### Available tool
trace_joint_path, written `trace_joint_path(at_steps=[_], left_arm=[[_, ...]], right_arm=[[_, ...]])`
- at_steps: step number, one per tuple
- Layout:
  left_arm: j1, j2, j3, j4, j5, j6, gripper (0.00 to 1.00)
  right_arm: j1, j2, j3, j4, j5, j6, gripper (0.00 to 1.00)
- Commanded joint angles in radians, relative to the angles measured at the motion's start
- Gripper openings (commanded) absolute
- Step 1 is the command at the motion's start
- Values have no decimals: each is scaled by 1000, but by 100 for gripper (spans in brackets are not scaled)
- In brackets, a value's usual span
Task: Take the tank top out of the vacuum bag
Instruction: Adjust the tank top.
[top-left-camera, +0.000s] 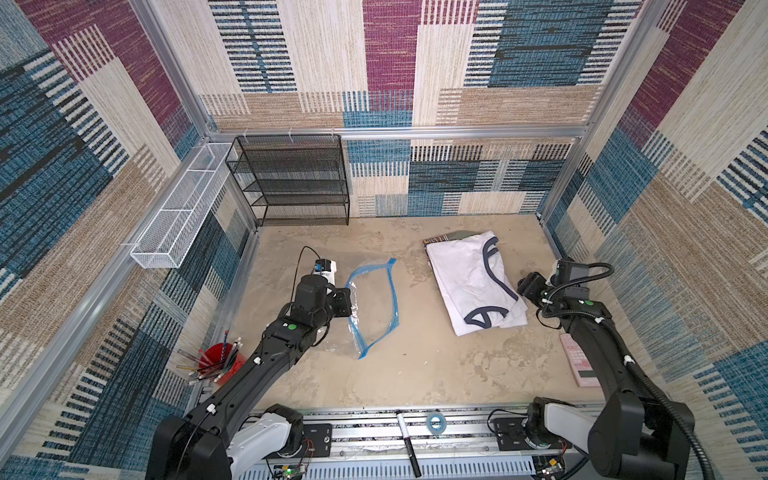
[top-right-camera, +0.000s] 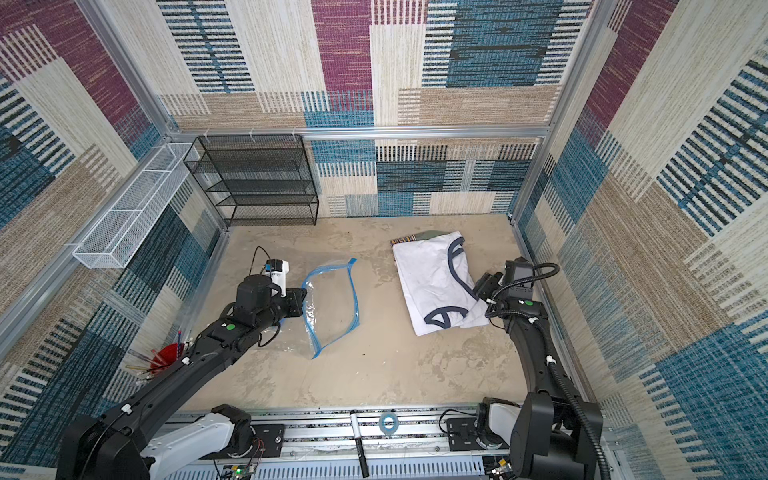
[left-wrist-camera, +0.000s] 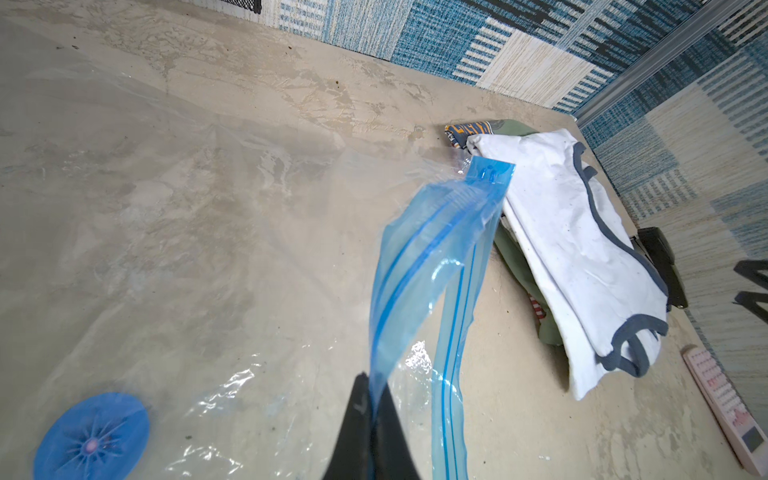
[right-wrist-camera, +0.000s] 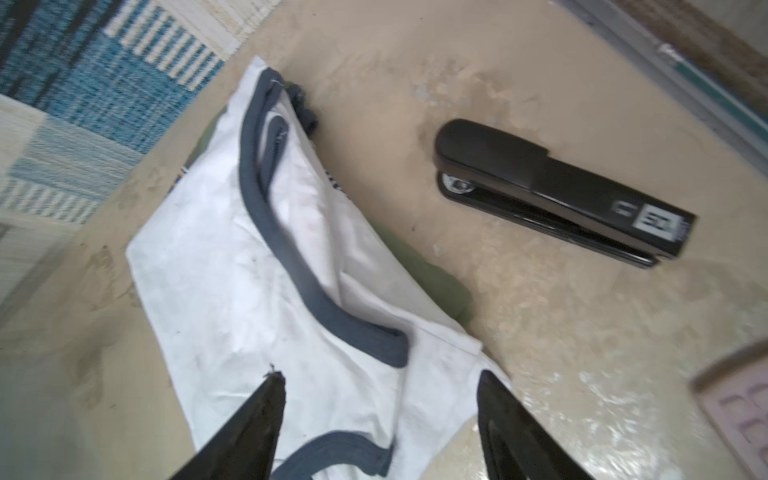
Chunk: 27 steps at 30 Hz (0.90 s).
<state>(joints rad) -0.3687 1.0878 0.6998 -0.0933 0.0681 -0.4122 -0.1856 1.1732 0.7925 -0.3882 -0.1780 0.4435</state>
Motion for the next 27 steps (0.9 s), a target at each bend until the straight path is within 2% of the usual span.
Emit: trace_joint_path(at_steps=[1,4,12,14,19,24,27], left_arm=[[1,27,25,35,24,15,0],[1,64,50,44,46,21,0],[1,169,116,112,129,49,0],[1,198,123,153,163,59,0],[1,268,174,157,197,78,0],[1,310,213,133,185,93,0],[1,323,232,120,173,93,0]], right_arm=[[33,92,31,177,-201,15,67],[85,259,131,226,-235,26,52],[112,682,451,354,-373,66,52],[111,762,504,372,-362,76,52],[84,864,536,418,-293,103,52],[71,930,616,376,-227,26,53],[72,921,638,353,-207,8,54]])
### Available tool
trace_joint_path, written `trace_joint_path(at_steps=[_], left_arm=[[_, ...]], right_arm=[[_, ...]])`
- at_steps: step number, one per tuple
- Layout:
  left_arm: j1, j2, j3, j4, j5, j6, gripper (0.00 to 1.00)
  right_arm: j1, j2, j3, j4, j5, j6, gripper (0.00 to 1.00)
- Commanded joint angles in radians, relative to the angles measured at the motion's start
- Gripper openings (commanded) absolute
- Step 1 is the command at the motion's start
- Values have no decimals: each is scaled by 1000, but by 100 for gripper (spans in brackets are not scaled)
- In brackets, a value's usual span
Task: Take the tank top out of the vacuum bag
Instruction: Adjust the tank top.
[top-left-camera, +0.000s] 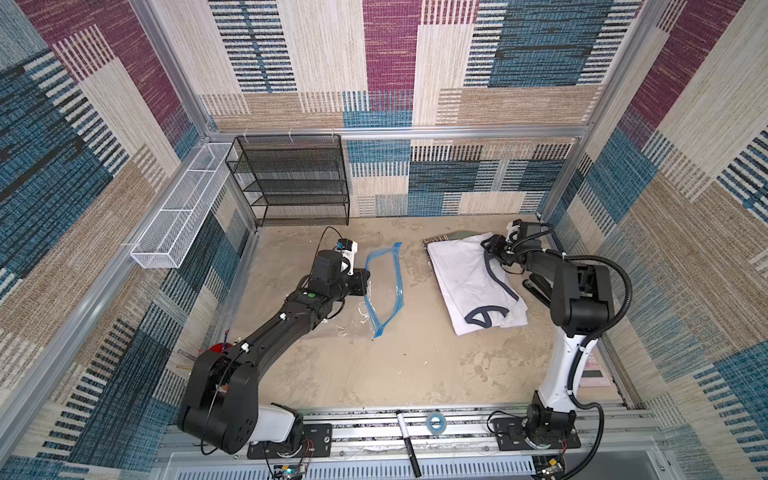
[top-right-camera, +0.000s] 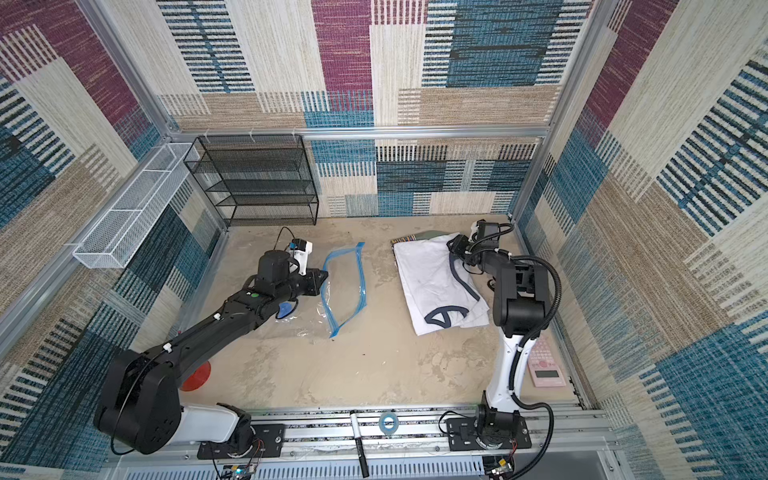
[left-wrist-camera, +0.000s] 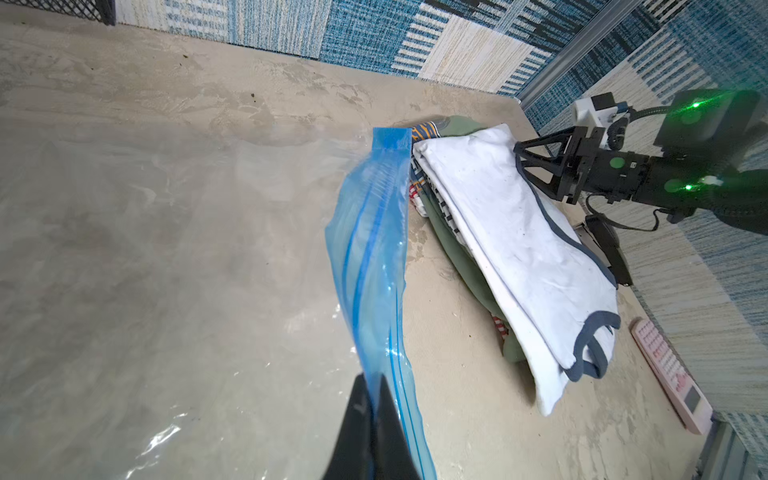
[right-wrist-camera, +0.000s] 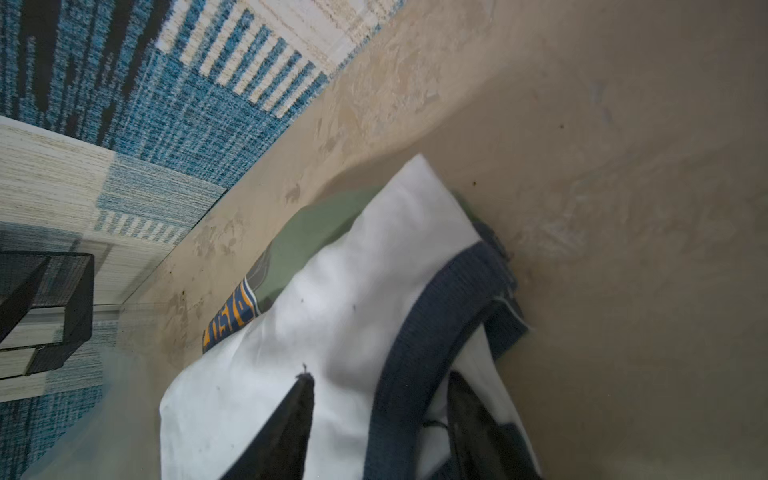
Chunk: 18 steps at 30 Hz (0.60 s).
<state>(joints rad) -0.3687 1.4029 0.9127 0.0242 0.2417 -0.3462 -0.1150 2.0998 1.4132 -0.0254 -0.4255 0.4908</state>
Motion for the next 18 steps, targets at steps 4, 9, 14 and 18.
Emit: trace_joint_path(at_steps=[4,9,14,18], left_arm=[[1,38,64,-34,-28,15,0],[1,66,115,-25,1,3,0],[1,38,108,-25,-20,2,0],[1,41,99,-2,-7,-3,0]], right_arm=[[22,-111,-29,-14,113,-66,54],[70,-318,-152,-9,132,-76,57],[147,-336,-179,-8,-110,-46,58],[232,-204,-141,25,-251,-5,56]])
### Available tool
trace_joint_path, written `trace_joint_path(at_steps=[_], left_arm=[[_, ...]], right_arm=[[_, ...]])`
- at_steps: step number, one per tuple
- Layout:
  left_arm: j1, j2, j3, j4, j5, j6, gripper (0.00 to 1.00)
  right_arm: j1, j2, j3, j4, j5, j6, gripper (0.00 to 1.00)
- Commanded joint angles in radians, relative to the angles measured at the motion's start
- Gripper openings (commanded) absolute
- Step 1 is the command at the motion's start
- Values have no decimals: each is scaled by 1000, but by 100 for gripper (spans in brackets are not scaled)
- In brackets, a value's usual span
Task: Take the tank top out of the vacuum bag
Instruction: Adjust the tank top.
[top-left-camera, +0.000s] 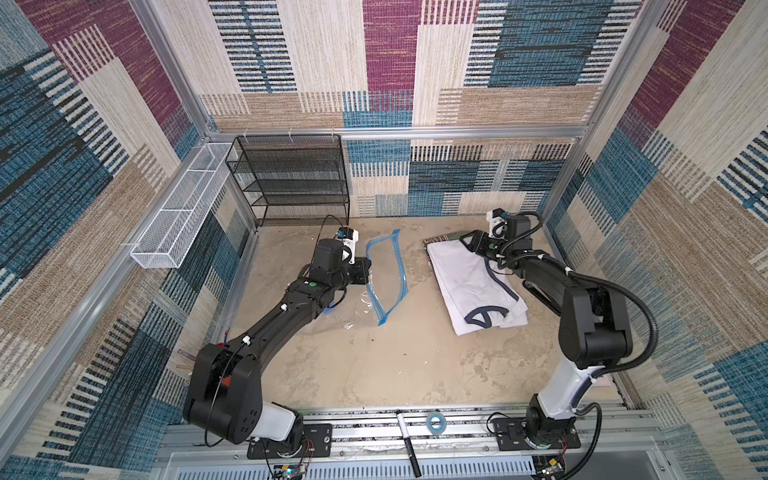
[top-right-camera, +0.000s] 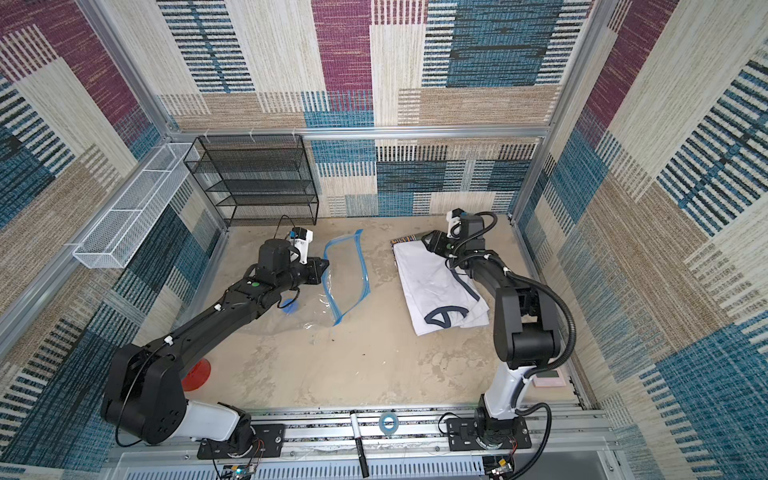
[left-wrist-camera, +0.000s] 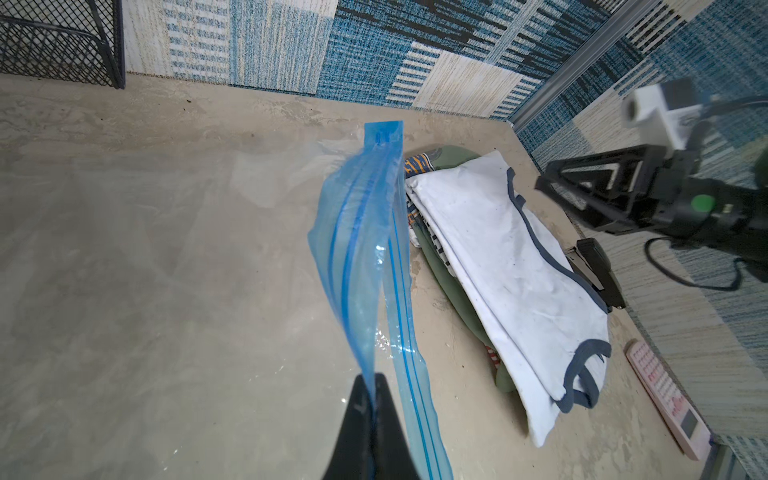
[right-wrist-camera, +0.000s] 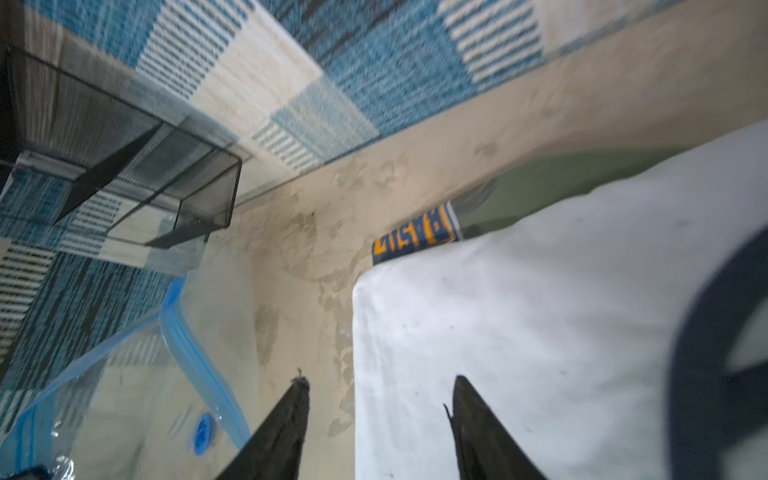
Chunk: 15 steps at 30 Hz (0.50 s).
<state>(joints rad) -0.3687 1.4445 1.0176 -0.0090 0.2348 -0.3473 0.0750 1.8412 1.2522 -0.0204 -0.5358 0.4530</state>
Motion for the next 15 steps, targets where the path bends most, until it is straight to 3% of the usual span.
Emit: trace_joint_path(at_steps=[1,7,15], left_arm=[[1,4,-7,42,4,-2,0],[1,73,22,51,-9,19,0],[1,154,73,54,-4,34,0]], right_arm=[[63,84,36,30,-137,35,56],[126,295,195,154,-160,124,55],[126,483,399,40,-129,93,56]])
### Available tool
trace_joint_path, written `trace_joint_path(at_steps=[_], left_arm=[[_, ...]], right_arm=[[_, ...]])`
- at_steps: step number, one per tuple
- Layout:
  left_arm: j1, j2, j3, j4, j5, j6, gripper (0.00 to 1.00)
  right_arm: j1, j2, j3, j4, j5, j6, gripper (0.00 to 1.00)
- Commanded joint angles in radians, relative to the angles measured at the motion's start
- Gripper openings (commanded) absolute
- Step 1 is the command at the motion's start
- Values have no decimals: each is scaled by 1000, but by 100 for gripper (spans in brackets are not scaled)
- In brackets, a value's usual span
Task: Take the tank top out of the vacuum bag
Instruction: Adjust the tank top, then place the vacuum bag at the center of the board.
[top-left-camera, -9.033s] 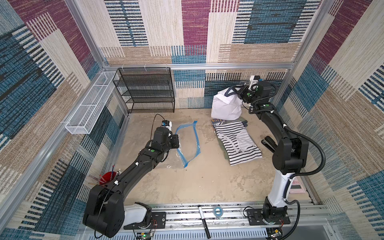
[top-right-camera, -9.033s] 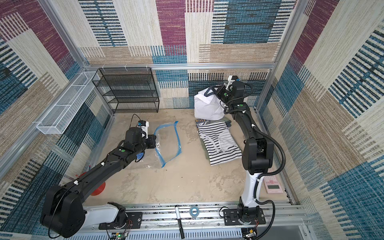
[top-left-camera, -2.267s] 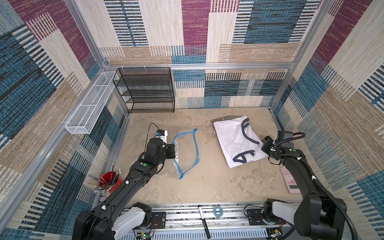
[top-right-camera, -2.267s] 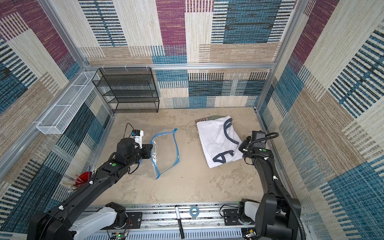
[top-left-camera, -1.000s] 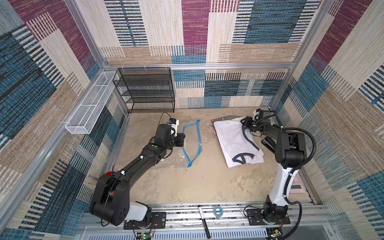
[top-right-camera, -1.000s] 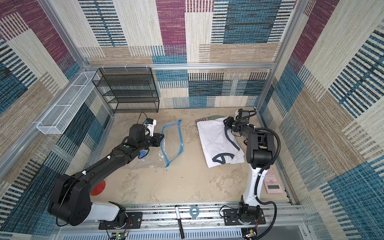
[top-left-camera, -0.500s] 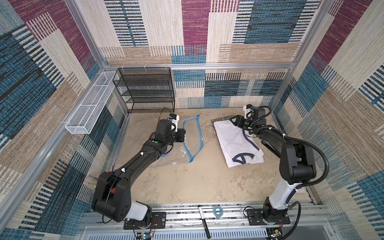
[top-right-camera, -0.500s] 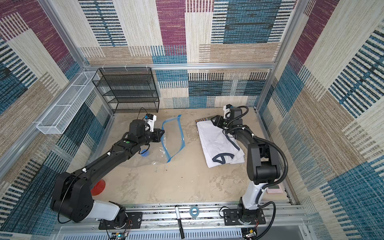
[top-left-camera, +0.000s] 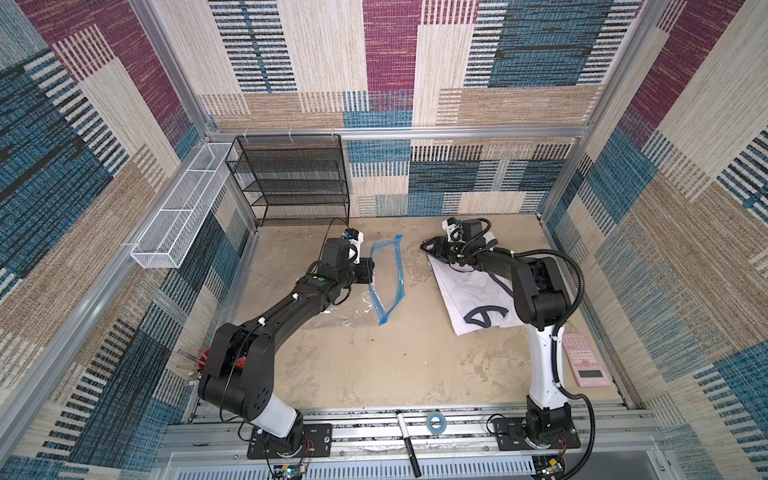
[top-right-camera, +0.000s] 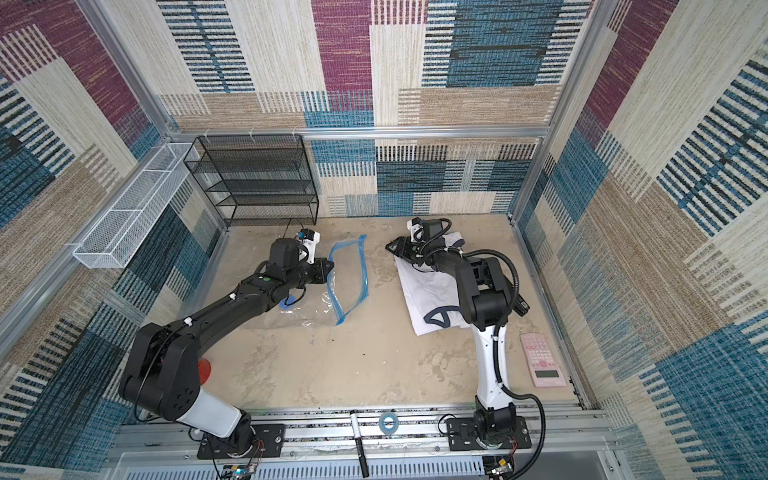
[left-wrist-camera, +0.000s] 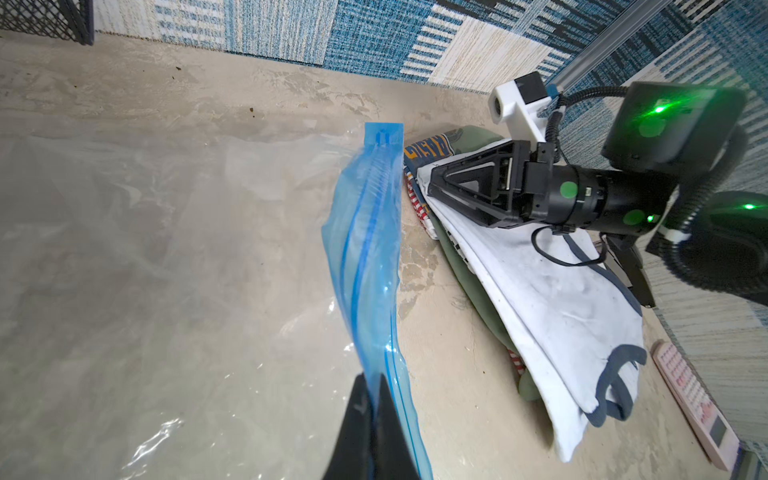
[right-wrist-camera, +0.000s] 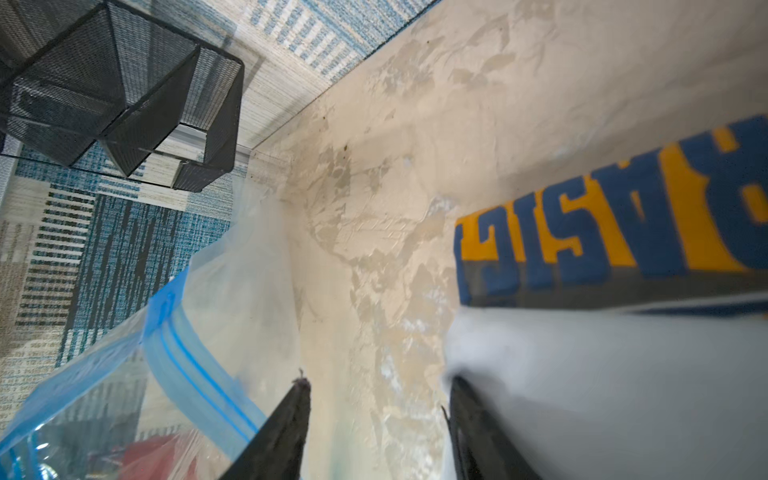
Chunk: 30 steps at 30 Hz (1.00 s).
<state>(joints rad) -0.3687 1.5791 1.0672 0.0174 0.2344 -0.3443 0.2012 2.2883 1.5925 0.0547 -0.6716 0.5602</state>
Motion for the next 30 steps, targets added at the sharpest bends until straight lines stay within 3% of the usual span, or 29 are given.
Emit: trace_joint_path(at_steps=[1,4,7,10,14,19,23,26,30], left_arm=[[2,30,38,24,1,31,0],[1,52,84,-2,-5,37,0],[1,86,150,-47,-24,53,0],[-1,126,190,-52,-34,28,0],[-6,226,249,3,-53,6,0],[-10,398,432,-25,20,24,0],[-21,478,483,-36,54,-4,0],[-20,492,514,-35,113,20,33],[-19,382,496,-9,138,56,63]], right_arm=[[0,46,99,-64,-2,-34,56],[1,-4,177,-128,5,-97,56],[0,-149,146,-154,57,-136,64],[0,-353,-24,-92,102,-129,76],[-1,-627,-295,2,138,-73,100],[0,-845,-497,-39,97,-17,99],[0,-1019,-633,-94,161,-4,99],[-1,-1113,-664,-182,205,-20,100],[-1,-1232,-723,-233,250,-26,99]])
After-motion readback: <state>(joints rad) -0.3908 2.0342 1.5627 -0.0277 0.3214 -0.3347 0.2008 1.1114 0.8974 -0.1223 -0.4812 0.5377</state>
